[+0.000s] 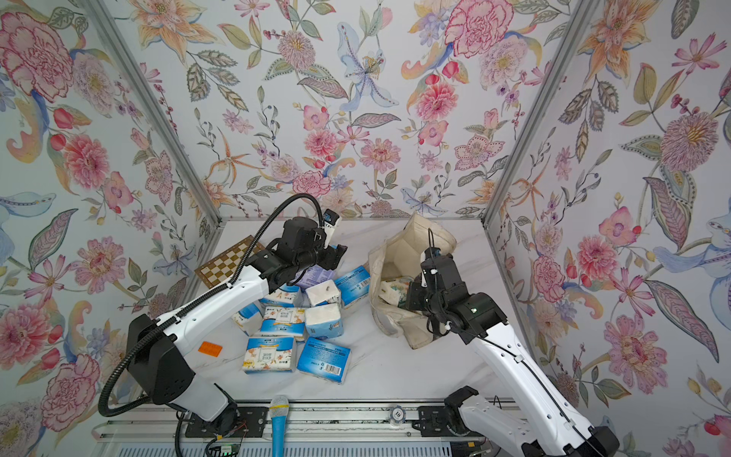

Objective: Put tissues into the canvas bag
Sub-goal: Adjust the canvas bag at the center of the board.

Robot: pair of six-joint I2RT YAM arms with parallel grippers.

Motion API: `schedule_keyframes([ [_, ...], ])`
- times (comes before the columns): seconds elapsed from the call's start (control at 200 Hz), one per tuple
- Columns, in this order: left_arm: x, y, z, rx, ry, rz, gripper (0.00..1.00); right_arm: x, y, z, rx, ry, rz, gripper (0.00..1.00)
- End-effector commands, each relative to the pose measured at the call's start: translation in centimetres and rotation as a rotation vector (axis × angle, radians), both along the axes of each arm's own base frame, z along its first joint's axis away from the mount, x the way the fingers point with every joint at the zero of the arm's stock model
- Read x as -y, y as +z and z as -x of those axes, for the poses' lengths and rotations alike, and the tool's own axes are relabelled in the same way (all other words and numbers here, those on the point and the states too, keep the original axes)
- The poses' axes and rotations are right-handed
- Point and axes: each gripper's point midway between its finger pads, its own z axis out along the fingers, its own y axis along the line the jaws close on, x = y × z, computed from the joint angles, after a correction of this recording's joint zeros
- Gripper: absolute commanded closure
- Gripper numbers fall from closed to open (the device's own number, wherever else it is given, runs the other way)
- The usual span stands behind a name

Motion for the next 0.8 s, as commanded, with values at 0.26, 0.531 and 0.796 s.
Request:
schedule_keyframes([
  [0.26,0.8,1.9,0.2,0.025,-0.033,0.075,0.27,-1.7,0.1,2.1,-0.048,0.025,-0.03,1.0],
  [0.531,4.8,4.1,1.9,-0.003,-0.216,0.271,0.27,-2.4,0.1,1.9,-0.056,0.039,-0.022,1.0],
  [0.796,7.5,2.3,2.8,-0.063,-0.278,0.27,0.24,-2.7,-0.4,1.9,-0.061,0.05,-0.005,1.0],
])
